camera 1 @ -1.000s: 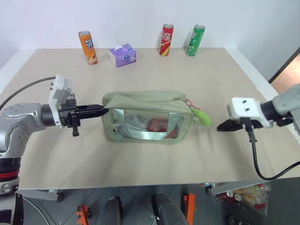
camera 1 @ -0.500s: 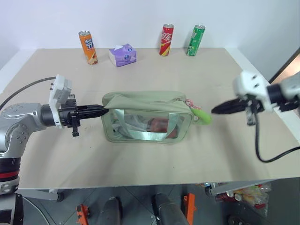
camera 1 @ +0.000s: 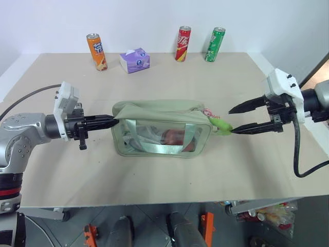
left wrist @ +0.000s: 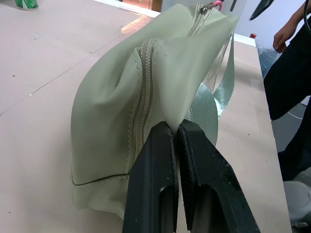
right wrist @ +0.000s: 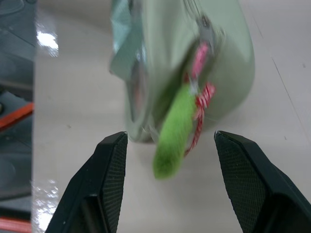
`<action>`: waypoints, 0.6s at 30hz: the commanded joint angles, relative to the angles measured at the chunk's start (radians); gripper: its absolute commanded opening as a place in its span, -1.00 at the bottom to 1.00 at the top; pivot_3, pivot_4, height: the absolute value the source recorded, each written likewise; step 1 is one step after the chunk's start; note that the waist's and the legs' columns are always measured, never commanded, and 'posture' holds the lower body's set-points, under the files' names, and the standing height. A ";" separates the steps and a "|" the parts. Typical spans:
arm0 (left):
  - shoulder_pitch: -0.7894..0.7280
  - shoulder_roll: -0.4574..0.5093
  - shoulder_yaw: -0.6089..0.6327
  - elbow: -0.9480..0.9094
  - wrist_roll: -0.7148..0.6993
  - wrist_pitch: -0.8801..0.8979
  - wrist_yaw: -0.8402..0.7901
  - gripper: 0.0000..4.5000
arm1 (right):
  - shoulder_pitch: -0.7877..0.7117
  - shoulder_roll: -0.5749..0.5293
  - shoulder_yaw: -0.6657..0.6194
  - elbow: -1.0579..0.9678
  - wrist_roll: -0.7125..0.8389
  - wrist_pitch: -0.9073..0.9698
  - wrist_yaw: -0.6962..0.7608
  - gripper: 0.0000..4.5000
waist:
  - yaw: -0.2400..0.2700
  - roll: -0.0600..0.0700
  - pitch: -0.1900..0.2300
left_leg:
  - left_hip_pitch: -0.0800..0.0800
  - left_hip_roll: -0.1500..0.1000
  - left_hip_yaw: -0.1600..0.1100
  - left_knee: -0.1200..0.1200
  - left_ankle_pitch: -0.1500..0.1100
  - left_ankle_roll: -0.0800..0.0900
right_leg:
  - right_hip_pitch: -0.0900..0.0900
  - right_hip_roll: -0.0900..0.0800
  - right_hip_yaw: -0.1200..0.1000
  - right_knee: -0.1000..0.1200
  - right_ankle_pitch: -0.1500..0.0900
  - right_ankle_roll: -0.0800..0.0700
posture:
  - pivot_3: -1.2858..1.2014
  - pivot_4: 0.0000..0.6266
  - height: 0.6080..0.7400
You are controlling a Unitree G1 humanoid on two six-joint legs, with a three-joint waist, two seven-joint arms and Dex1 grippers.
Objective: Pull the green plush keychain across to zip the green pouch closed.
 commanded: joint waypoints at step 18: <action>-0.016 0.012 0.026 -0.020 -0.010 0.001 0.009 -1.00 | 0.032 0.000 0.066 0.055 -0.136 -0.139 -0.016 0.30 | 0.000 0.000 0.000 | 0.000 0.000 0.000 0.000 0.000 0.000 | 0.000 0.000 0.000 0.000 0.000 0.000 | 0.03 -0.52 1.00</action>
